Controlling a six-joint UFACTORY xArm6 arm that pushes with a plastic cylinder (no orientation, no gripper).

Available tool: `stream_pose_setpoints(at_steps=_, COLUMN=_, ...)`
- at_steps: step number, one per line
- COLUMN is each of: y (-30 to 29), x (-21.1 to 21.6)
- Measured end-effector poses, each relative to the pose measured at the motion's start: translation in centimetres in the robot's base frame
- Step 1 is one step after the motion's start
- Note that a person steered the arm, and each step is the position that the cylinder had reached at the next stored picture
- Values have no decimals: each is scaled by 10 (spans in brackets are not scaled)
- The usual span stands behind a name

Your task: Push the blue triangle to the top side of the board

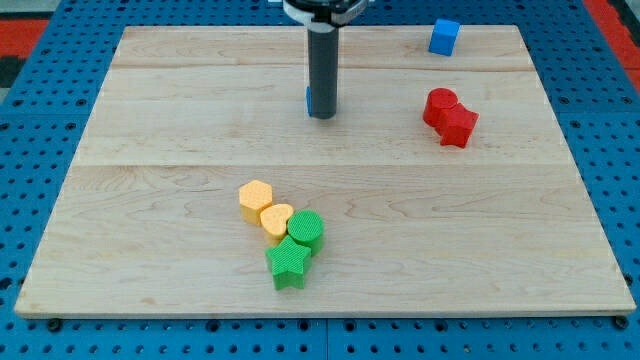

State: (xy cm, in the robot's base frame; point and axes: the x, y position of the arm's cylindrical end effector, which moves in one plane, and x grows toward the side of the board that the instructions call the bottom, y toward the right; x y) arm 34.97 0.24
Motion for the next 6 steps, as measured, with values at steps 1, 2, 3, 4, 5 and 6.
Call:
stream_pose_setpoints(at_steps=1, y=0, x=-38)
stream_pose_setpoints(at_steps=2, y=0, x=-56)
stream_pose_setpoints(at_steps=3, y=-60, x=-18)
stream_pose_setpoints(at_steps=4, y=-61, x=-37)
stream_pose_setpoints(at_steps=5, y=-44, x=-57)
stream_pose_setpoints(at_steps=6, y=-8, x=-67)
